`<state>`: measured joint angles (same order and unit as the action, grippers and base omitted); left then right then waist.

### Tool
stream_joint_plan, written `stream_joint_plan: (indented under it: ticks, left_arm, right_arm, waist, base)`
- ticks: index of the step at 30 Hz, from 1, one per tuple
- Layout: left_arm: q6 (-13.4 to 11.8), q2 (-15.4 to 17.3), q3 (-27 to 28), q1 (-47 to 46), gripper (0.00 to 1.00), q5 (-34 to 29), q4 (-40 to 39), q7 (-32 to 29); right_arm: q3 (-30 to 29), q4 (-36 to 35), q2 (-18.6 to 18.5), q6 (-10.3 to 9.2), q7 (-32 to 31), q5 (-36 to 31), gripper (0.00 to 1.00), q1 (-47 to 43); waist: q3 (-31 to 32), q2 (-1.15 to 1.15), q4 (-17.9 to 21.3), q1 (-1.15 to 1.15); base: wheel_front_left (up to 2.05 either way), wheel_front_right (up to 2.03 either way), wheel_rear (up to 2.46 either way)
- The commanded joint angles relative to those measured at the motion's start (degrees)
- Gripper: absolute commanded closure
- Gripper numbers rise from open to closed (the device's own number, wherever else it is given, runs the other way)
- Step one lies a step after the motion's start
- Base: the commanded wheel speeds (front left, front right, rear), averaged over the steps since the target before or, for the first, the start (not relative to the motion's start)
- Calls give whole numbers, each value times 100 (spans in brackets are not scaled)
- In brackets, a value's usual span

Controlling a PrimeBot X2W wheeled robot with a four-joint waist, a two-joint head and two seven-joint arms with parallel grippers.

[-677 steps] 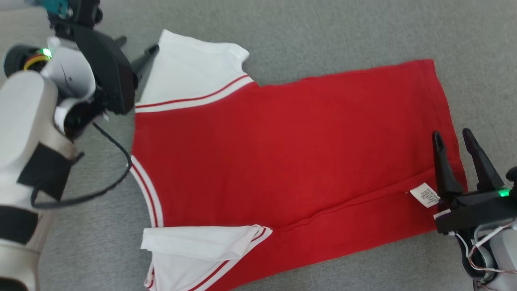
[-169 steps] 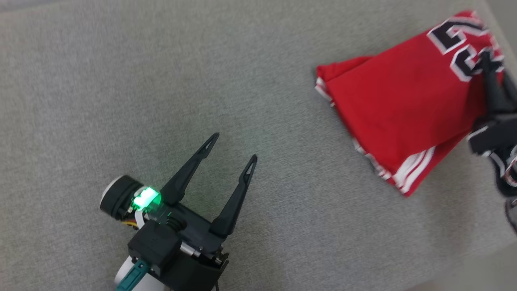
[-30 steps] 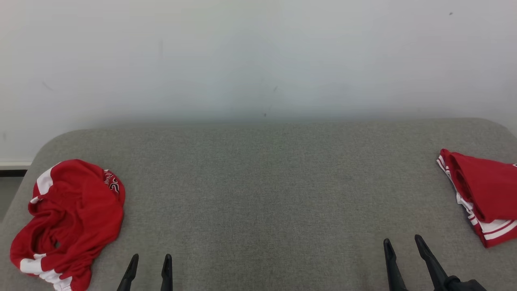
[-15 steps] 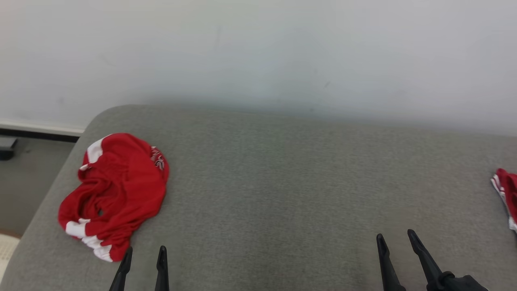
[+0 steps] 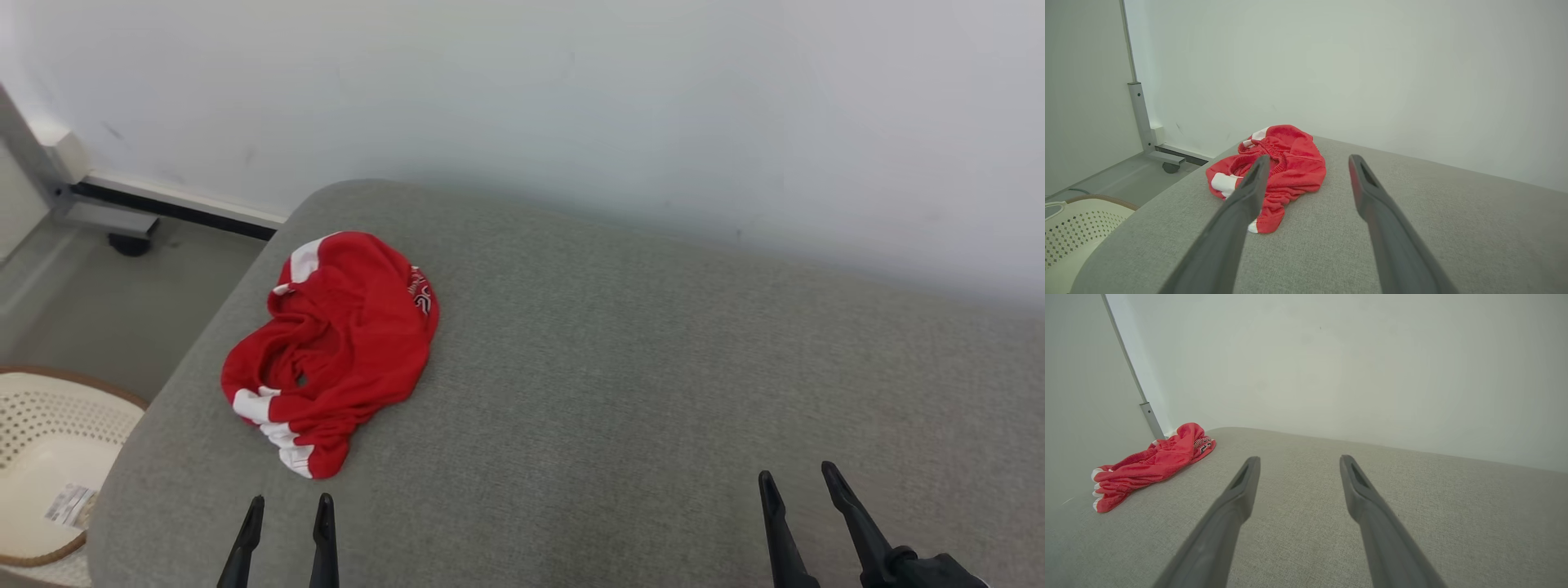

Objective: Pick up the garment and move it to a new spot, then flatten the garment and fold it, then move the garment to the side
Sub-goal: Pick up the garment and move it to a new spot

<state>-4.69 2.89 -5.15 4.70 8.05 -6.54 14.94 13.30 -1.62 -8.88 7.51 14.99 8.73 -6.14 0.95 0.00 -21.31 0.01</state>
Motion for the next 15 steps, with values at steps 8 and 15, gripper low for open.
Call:
stream_joint_plan:
  ticks: [8, 15]
  left_arm:
    - [-70, 1, 20, 73, 0, 48, -75, 29]
    - [-118, 1, 30, -5, 0, 132, -132, 29]
  right_arm:
    - [21, -17, -76, -4, 24, 22, 0, 45]
    - [28, -58, -148, -4, 24, 13, 0, 79]
  waist:
    - [-28, 0, -201, -1]
    - [-178, 0, -156, -1]
  base:
    - [0, 0, 0]
    - [0, 0, 0]
